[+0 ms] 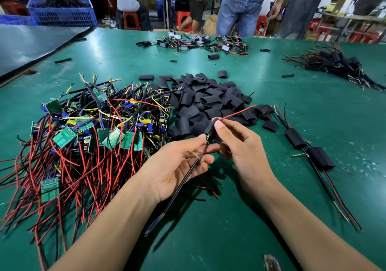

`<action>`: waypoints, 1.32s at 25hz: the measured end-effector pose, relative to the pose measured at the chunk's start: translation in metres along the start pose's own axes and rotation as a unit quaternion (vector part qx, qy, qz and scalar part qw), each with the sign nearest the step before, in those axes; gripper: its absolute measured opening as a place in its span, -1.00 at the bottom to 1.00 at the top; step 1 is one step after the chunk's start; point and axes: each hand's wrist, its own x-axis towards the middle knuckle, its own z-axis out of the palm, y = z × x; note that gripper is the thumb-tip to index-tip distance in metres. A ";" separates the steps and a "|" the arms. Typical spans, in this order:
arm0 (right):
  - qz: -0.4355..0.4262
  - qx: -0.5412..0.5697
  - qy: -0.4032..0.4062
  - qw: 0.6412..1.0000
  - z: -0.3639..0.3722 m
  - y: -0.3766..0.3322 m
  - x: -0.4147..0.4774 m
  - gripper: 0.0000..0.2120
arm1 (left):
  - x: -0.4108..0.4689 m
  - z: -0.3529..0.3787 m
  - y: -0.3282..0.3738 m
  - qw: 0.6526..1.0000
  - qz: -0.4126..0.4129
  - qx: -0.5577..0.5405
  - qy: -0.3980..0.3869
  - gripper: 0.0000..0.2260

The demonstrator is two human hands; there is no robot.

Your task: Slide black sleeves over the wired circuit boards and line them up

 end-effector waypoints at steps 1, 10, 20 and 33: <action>0.004 -0.011 0.000 1.000 0.001 -0.001 -0.001 -0.76 | 0.000 -0.001 -0.001 1.000 0.014 0.018 0.004 -0.79; 0.111 0.124 -0.034 0.985 0.005 -0.005 0.000 -0.79 | 0.003 -0.001 -0.008 0.988 0.133 0.069 0.048 -0.91; 0.124 0.146 -0.082 0.978 0.001 -0.006 0.003 -0.76 | 0.001 -0.002 -0.004 0.990 0.133 0.027 0.026 -0.83; 0.114 0.124 -0.119 0.979 0.000 0.002 0.004 -0.73 | 0.000 -0.005 -0.007 0.982 0.162 0.085 0.046 -0.87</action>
